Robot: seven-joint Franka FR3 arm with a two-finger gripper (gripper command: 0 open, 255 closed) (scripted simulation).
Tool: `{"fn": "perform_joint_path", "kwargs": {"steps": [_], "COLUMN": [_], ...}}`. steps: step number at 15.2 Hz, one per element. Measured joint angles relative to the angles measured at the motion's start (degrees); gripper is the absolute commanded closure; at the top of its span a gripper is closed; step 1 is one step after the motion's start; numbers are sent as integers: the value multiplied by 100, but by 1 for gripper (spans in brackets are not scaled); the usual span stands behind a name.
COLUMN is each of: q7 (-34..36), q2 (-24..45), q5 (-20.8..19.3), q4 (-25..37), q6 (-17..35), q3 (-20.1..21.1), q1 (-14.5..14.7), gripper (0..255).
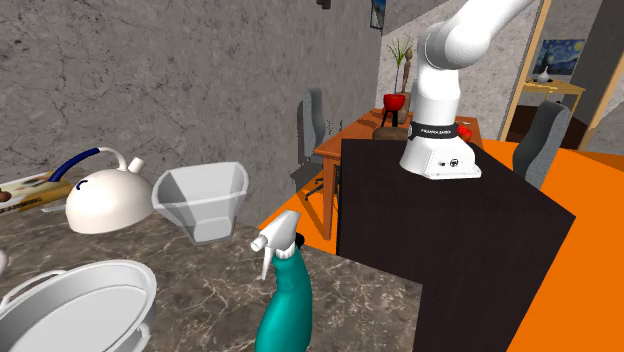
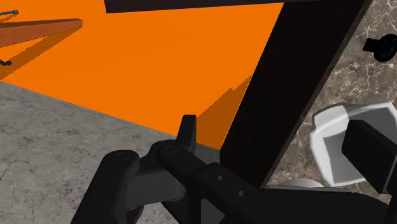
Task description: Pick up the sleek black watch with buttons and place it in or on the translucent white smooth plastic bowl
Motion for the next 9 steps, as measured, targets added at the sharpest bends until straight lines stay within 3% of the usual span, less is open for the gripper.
{"fn": "perform_joint_path", "kwargs": {"steps": [3,9], "q7": [132,673], "q2": [-2,124], "q5": [81,429], "q4": [-176,-966], "q6": [168,1069], "q3": [121,630], "q1": [45,258], "gripper": [0,0]}}
